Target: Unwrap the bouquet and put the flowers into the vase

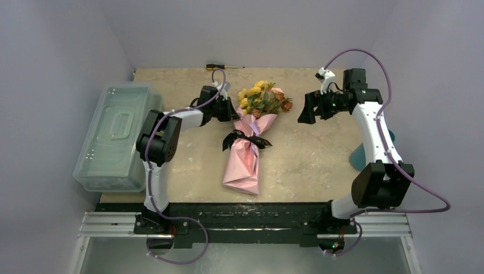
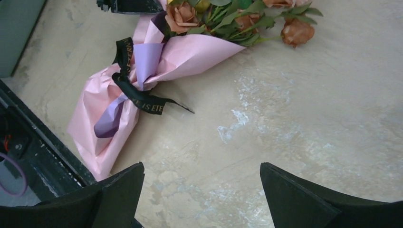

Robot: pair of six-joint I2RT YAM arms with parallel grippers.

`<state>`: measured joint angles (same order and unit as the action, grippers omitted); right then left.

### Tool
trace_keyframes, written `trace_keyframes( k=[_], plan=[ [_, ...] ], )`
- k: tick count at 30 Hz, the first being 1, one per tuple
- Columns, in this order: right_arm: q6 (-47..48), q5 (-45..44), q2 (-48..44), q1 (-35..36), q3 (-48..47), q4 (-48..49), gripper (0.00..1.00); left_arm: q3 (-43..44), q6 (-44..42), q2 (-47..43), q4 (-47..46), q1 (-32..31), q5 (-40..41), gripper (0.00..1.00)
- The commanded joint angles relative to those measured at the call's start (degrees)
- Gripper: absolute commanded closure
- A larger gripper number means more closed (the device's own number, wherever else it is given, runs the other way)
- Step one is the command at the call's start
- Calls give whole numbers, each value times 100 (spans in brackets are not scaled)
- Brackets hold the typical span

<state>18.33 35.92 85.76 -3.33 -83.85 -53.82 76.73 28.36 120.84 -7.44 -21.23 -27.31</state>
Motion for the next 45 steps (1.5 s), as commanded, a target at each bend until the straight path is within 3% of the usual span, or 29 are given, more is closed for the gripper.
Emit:
trace_keyframes(
  k=[1, 6, 12, 18, 23, 29, 35, 45],
  plan=[
    [150, 581, 31, 12, 212, 308, 5, -403, 547, -419, -159, 92, -74, 100],
    [364, 673, 156, 180, 537, 413, 7, -951, 1046, -519, -683, 67, -185, 100],
    [580, 730, 251, 502, 797, 739, 16, -683, -13, -809, -204, 289, -626, 50],
    [854, 1078, 530, 871, 805, 829, 31, -408, -1081, -1303, 489, 550, -1108, 37],
    [1076, 1412, 793, 1119, 848, 873, 35, -925, -2623, -2068, 616, 602, -2004, 35],
    [1349, 1732, 1338, 1393, 623, 605, 41, -1726, -4196, -2953, 935, 599, -2162, 34],
    [2229, 1487, 1579, 1431, 859, 596, 57, -1799, -4488, -3132, 1140, 594, -2160, 34],
    [2519, 1238, 1820, 1473, 1152, 1426, 58, -1775, -4497, -3176, 1201, 594, -1971, 34]
  ],
)
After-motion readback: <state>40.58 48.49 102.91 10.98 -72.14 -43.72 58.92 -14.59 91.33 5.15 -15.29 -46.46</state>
